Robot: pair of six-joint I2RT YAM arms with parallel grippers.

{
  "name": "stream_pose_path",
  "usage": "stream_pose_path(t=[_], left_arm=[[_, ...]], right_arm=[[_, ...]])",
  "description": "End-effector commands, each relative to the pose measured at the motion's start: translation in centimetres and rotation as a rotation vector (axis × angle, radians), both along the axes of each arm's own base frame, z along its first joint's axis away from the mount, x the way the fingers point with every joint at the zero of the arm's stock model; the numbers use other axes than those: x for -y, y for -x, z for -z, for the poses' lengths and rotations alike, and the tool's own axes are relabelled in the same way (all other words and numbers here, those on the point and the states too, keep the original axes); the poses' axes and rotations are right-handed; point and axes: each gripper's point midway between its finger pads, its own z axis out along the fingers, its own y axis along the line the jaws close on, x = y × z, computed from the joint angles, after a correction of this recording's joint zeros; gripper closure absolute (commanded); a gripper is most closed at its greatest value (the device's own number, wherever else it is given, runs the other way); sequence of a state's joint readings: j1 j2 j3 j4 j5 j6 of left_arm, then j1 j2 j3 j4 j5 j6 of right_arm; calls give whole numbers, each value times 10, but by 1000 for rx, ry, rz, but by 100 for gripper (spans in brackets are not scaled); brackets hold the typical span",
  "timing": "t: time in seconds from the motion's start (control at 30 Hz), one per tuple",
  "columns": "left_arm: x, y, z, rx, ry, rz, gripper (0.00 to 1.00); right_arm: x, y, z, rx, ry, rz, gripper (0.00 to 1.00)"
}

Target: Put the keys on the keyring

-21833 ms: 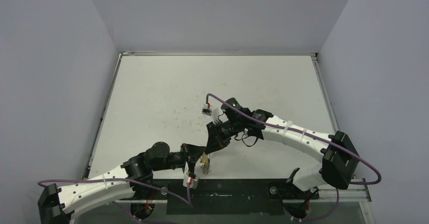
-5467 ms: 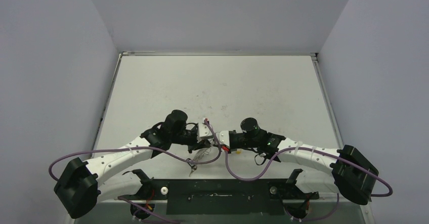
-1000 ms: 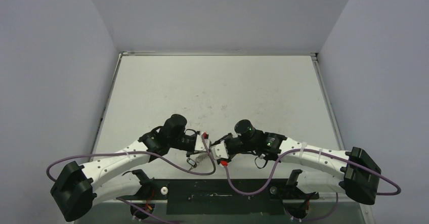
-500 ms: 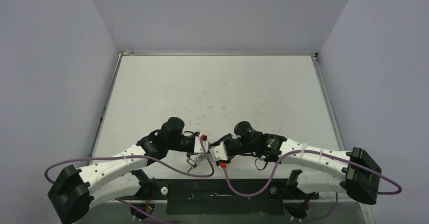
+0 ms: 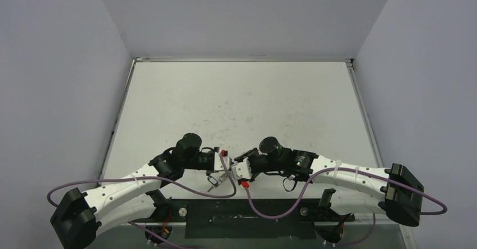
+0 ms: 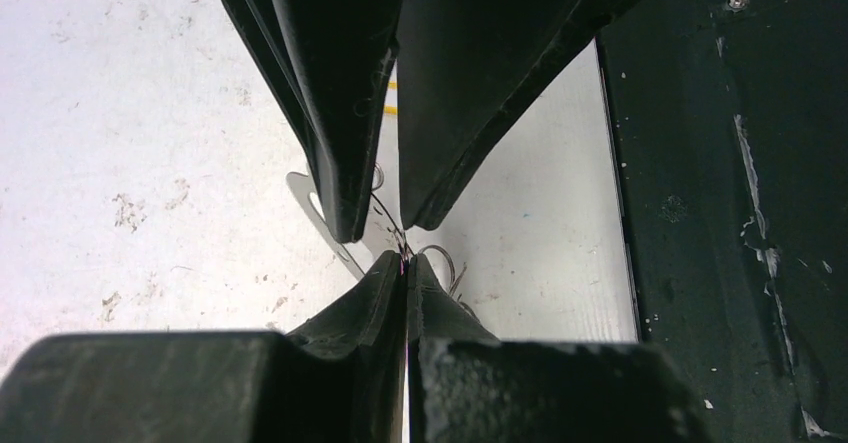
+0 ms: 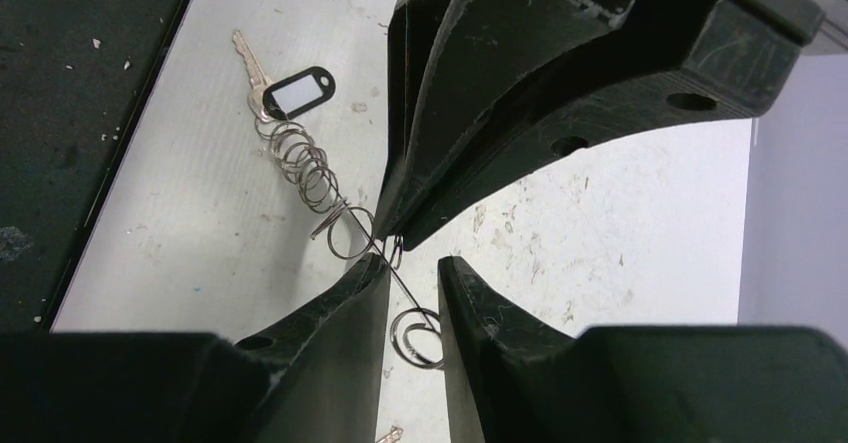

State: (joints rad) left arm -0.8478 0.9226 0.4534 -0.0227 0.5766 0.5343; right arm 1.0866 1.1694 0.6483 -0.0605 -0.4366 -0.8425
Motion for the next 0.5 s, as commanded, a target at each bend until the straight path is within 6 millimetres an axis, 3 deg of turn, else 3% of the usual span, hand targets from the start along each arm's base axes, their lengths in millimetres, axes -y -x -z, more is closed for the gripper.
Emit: stream_pose_path(t=[0.0, 0.3, 0.47], left_arm=[[22, -14, -50, 100, 159, -31, 100], [20, -12, -39, 87, 123, -23, 100], [21, -12, -40, 90, 119, -14, 100]], right_arm=[[26, -21, 33, 19, 128, 183, 73], [32, -22, -27, -46, -210, 140, 59], [37, -22, -38, -42, -237, 102, 53]])
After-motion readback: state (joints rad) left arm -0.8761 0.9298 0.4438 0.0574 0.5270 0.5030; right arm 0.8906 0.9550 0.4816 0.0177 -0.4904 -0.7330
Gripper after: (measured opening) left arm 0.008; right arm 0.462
